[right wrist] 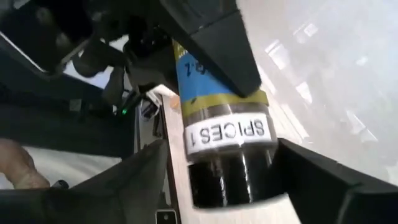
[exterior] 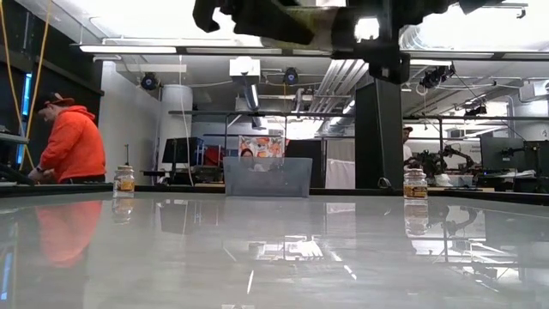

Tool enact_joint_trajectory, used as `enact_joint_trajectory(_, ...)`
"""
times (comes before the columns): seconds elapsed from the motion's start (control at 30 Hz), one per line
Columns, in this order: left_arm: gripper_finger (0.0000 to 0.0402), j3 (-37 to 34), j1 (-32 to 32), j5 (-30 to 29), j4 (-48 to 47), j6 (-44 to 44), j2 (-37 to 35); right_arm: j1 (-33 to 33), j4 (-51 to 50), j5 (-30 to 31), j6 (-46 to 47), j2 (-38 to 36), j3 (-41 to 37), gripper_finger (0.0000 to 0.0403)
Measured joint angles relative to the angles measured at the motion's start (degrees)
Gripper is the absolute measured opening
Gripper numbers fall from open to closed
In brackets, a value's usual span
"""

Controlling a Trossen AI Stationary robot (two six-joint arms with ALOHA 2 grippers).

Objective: Sort spices by type
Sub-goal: Put the black seasoning bottle into the white bin

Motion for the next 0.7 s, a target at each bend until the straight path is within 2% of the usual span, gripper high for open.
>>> enact_joint_trajectory(0.1, 0.0159, 0.12, -0.05, -2.54, -5.16, -2.22, -1.49, -0.4, -0.19, 0.22, 0.37, -0.73, 0.02, 0.0307)
enact_joint_trajectory(0.23, 0.0159, -0.34, 0.7, -6.12, -13.85, -7.54, -3.77, -1.67, -0.51, -1.83, 0.27, -1.93, 0.35, 0.0313)
enact_joint_trajectory(0.33, 0.0159, -0.3, 0.71, -8.31, -20.65, -12.84, -6.91, -3.31, -1.18, -1.01, -1.75, -2.11, 0.28, 0.0314)
enact_joint_trajectory(0.47, 0.0159, -0.29, 0.87, -5.45, -28.4, -24.77, -10.33, -5.34, 0.77, -0.78, -3.47, -2.11, 0.26, 0.0315)
enact_joint_trajectory(0.6, 0.0159, -0.21, -0.12, -2.43, -27.17, -34.72, -15.24, -7.29, 6.79, -0.44, -4.47, -2.08, 0.22, 0.0316)
enact_joint_trajectory(0.7, 0.0159, -3.32, -1.35, -2.53, -18.83, -38.29, -18.42, -8.19, 13.74, -0.24, -4.25, -1.87, 0.22, 0.0316)
